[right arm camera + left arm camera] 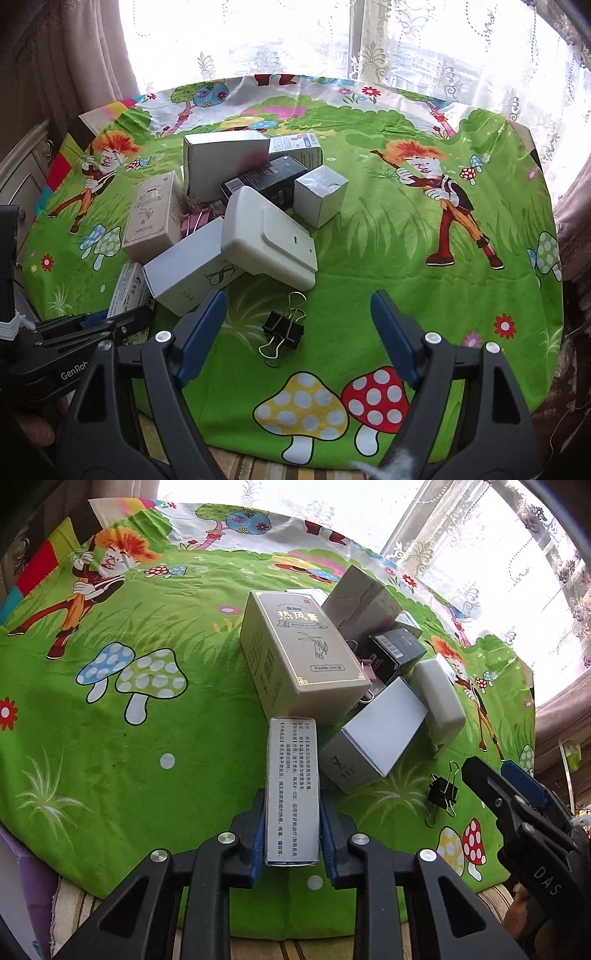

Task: Organize rigid objects
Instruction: 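Grasp the long white printed box with the left tool while the right tool grasps the white plastic device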

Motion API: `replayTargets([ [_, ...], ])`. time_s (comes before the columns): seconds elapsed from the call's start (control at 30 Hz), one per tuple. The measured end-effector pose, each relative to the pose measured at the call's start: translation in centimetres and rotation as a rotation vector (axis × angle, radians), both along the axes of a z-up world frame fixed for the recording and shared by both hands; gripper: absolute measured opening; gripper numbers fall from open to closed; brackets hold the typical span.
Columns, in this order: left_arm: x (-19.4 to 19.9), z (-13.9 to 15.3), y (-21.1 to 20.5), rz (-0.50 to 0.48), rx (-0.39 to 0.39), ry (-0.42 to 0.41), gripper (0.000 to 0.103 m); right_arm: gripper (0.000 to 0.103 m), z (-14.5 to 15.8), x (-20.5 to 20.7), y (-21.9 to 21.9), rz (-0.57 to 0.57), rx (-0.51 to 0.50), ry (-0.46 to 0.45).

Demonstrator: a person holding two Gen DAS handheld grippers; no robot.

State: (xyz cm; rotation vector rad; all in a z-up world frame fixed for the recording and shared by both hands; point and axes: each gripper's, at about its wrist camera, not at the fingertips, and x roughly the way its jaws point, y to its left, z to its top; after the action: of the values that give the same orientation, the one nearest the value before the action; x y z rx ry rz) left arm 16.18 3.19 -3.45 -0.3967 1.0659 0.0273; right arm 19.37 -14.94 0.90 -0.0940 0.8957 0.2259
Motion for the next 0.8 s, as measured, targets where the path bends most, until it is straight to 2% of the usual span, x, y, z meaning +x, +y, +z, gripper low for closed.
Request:
replayTargets([
  [0.23,-1.5,1.0,1.1,0.029,-0.035,-0.07,0.026,0.077,0.1,1.6,3.3,0.046,-0.095,-0.053],
  [0.43,-2.2,1.0,1.9,0.05,-0.065,-0.086,0.026,0.071,-0.6,3.3,4.9,0.049,-0.13,-0.059],
  [0.5,-2.3,1.1,2.0,0.054,-0.068,-0.092,0.026,0.062,-1.0,3.7,4.9,0.052,-0.132,-0.053],
  [0.53,-2.3,1.1,2.0,0.055,-0.068,-0.096,0.026,0.055,-1.0,3.8,4.8,0.056,-0.113,-0.058],
  [0.57,-2.5,1.2,2.1,0.056,-0.069,-0.099,0.026,0.043,-1.1,3.9,4.7,0.054,-0.11,-0.054],
  [0.6,-2.6,1.2,2.1,0.056,-0.07,-0.101,0.026,0.04,-1.0,4.0,4.5,0.05,-0.106,-0.059],
  [0.8,-2.7,1.3,1.9,0.055,-0.067,-0.111,0.026,0.036,-0.5,3.6,3.3,0.017,-0.068,-0.09],
])
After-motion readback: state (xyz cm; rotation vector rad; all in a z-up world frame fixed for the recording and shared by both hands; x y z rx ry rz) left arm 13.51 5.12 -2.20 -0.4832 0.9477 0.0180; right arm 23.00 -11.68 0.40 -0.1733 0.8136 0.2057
